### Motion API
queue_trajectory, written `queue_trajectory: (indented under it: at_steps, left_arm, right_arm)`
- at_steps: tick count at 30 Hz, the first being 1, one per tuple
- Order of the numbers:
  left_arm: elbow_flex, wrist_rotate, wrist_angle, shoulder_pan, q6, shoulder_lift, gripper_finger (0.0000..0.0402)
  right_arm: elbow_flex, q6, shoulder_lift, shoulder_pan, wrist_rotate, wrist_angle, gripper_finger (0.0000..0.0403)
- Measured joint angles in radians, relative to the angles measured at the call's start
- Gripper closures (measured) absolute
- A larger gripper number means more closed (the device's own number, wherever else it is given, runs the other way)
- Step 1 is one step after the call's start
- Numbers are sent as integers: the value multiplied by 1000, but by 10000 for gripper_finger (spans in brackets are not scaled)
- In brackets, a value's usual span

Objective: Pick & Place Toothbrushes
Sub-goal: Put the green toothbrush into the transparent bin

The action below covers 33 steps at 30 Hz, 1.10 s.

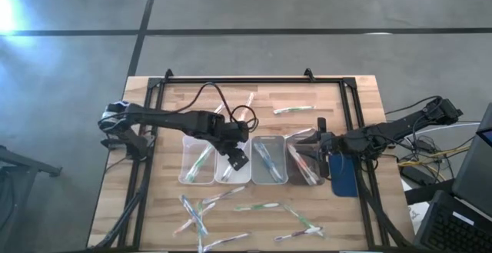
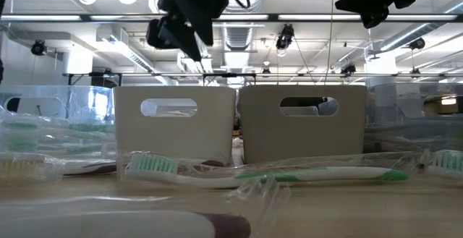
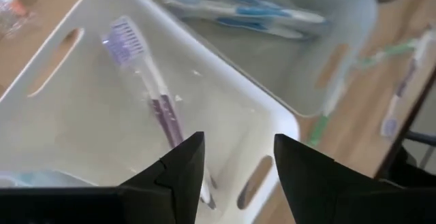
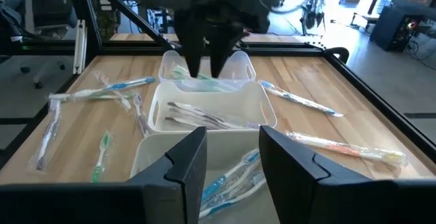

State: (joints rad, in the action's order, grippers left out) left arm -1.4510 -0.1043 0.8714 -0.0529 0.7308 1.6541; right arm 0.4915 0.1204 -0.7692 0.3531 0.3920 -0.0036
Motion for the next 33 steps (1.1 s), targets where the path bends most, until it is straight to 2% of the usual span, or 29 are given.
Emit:
queue_trajectory:
  at_steps: [7,11,20,28,33]
  left_arm:
    - [-27,-2,-16,-60,-81,-12,220]
    - [-30,-3,-83,-100,-128,-13,220]
    - [-43,0,-148,-176,-169,-12,220]
    - [-35,145,-270,-260,-268,3,220]
    - [-35,167,-352,-303,-324,41,220]
  right_arm:
    - [0,0,0,0,1,1,257]
    - [0,0,0,0,1,3,248]
    - [6,-23,7,0,3,38,234]
    - [18,-23,9,0,3,39,228]
    - [17,-23,9,0,3,39,243]
